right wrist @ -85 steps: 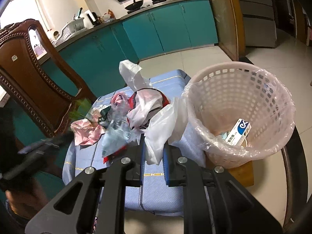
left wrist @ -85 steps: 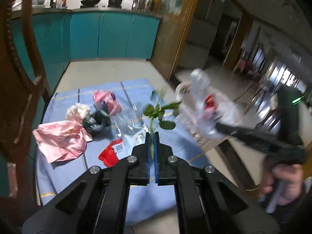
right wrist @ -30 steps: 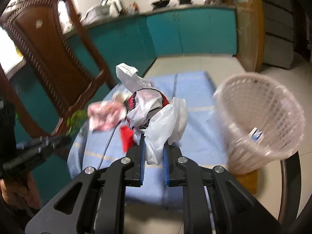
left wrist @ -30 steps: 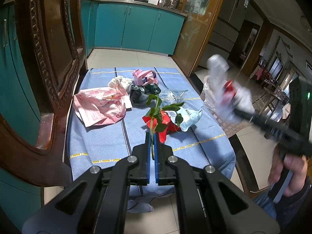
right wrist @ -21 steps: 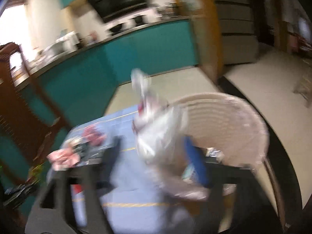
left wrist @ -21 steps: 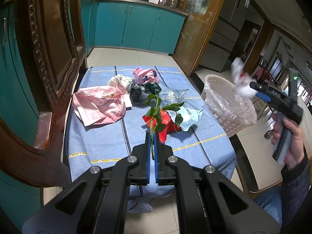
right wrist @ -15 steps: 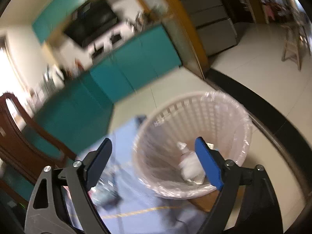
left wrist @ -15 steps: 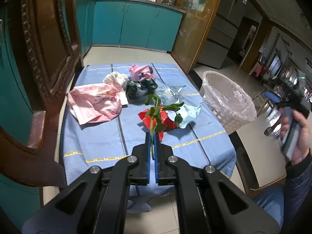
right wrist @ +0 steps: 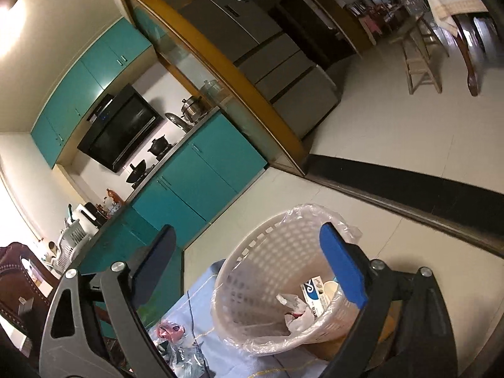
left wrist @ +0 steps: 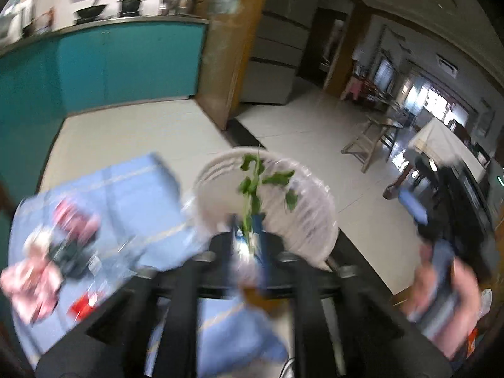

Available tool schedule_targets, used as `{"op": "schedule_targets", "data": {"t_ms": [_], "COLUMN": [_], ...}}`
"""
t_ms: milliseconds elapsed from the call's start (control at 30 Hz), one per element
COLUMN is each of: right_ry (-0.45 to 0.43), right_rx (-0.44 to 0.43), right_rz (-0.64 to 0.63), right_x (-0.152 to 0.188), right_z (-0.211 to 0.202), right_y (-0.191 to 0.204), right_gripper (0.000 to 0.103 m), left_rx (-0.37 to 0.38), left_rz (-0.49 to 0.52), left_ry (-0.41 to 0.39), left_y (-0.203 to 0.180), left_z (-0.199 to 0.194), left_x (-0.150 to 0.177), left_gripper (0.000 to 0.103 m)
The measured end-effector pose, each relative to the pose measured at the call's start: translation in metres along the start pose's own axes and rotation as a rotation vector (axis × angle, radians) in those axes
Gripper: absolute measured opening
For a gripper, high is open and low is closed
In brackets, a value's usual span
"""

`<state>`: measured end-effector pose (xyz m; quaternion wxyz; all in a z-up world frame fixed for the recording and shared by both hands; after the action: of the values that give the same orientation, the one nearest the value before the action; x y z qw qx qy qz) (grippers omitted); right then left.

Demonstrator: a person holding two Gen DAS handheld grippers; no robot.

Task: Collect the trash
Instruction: 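Drop the white bag into the wastebasket with the right tool while the left tool drops the sprig, then bring both tools back over the table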

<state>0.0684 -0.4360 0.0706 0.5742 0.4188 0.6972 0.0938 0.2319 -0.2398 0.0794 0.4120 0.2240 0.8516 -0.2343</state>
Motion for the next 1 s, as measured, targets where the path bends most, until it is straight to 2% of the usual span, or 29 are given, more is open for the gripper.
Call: {"op": "schedule_targets", "data": {"t_ms": [33,67,133,233,400,533,667,800,900,1000], "right_ry": [0.009,0.018,0.032,0.050,0.140,0.288,0.429,0.542,0.584,0.594], "right_rx": [-0.001,-0.003,-0.011,-0.043,-0.111,-0.202,-0.269,-0.332,-0.354,-0.357], "right_rz": [-0.004,-0.009,-0.019,-0.037,-0.125,-0.300,-0.533,-0.709,-0.755,-0.779], "right_x": [0.000,0.002,0.004,0.007,0.030,0.076,0.138,0.203,0.227,0.235], "right_z": [0.002,0.003,0.003,0.000,0.002,-0.001,-0.012,-0.030,-0.038,-0.041], "right_y": [0.000,0.001,0.003,0.013,0.045,0.091,0.134,0.158,0.164,0.166], "right_gripper": [0.090,0.090,0.090,0.090,0.090,0.090,0.090,0.090,0.090,0.090], "left_rx": [-0.019,-0.068,-0.113,-0.128,-0.258,-0.363,-0.448,-0.480,-0.468,-0.458], "left_rz": [0.001,-0.007,-0.019,-0.056,-0.104,-0.170,-0.201,-0.228,-0.224,-0.227], "left_ry": [0.002,-0.020,-0.007,0.004,-0.017,-0.049,-0.062,-0.045,-0.011,-0.008], "left_y": [-0.004,-0.004,0.003,0.027,0.083,0.128,0.154,0.174,0.179,0.175], "left_z": [0.012,0.021,0.028,0.010,-0.061,-0.128,-0.168,-0.180,-0.178,-0.178], "left_x": [-0.005,-0.009,-0.006,0.014,0.065,0.109,0.137,0.155,0.161,0.161], "left_gripper": [0.083,0.088,0.088,0.088,0.090,0.093,0.095,0.095,0.095,0.095]}}
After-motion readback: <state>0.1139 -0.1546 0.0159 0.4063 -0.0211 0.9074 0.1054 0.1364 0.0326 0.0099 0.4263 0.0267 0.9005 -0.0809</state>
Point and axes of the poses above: each gripper's, at about its wrist camera, not at the fingertips, and z roughly the way its jaws point, y to its left, x to its underside, the point moved 4 cm from there along z, roughly the way its jaws point, and after that the axes turned 7 degrees about -y, right-handed, at the moved point
